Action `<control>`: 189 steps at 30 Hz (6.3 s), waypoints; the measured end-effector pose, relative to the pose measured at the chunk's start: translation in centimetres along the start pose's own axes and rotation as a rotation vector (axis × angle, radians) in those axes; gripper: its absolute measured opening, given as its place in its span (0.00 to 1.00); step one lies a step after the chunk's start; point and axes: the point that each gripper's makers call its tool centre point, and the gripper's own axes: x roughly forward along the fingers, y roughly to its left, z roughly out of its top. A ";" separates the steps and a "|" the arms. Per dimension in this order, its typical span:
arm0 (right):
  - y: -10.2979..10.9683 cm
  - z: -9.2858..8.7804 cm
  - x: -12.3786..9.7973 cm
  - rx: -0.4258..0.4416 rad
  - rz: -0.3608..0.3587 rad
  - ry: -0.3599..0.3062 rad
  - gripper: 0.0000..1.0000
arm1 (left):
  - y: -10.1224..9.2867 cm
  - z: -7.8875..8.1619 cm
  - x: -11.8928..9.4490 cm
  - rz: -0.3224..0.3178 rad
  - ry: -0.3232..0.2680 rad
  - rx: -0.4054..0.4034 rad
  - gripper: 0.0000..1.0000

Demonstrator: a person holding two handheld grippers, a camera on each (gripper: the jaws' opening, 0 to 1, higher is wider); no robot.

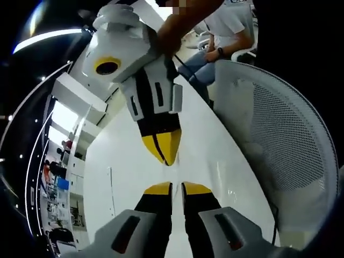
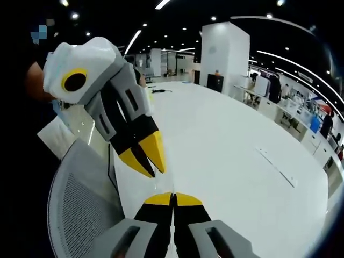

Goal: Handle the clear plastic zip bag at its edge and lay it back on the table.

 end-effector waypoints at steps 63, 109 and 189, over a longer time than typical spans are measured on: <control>-5.9 3.0 -3.3 -0.011 -0.172 -0.093 0.00 | -0.3 0.3 -1.7 0.006 -0.033 -0.113 0.00; -2.6 4.0 -3.1 -0.046 -0.062 -0.085 0.00 | 5.6 2.0 -4.6 0.223 -0.202 -0.324 0.11; -7.7 1.2 3.8 -0.290 -0.072 0.059 0.00 | -3.2 -6.5 -11.0 0.401 -0.178 -0.883 0.53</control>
